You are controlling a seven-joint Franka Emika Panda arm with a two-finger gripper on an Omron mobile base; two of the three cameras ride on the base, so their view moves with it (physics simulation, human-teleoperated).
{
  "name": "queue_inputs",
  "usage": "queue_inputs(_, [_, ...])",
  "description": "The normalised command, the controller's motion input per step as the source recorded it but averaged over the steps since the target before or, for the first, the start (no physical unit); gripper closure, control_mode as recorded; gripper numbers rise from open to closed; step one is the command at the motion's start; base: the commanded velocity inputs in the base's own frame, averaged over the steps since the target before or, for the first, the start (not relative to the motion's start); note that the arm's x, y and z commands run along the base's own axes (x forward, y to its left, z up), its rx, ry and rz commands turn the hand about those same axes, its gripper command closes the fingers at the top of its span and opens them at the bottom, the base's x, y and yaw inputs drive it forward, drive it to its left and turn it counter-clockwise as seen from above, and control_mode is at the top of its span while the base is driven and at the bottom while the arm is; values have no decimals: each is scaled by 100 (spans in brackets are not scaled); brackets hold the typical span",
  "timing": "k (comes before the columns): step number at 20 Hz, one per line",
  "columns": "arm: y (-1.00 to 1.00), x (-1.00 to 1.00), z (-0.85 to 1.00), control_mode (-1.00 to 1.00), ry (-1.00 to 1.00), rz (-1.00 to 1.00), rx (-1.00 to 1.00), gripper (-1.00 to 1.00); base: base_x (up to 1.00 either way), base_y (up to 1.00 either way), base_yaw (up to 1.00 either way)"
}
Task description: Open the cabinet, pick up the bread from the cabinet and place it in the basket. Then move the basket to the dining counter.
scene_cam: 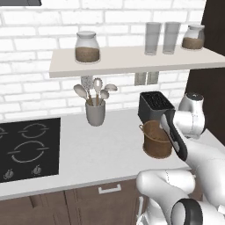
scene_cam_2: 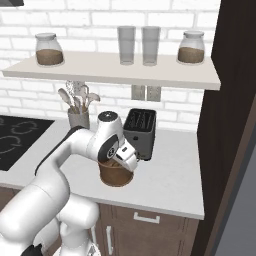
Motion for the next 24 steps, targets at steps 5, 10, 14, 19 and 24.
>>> queue_inputs(5, [0,4,-32,-100,-4,0,0,-100,0,0,0])
queue_inputs(10, [0,14,-16,-100,0,0,0,-100,0,0,0])
queue_inputs(14, [0,27,-9,-100,0,0,0,-100,0,0,0])
queue_inputs(19, [0,12,-17,-100,0,0,0,-100,0,0,0])
queue_inputs(24, [0,0,-26,-100,0,0,0,100,0,0,0])
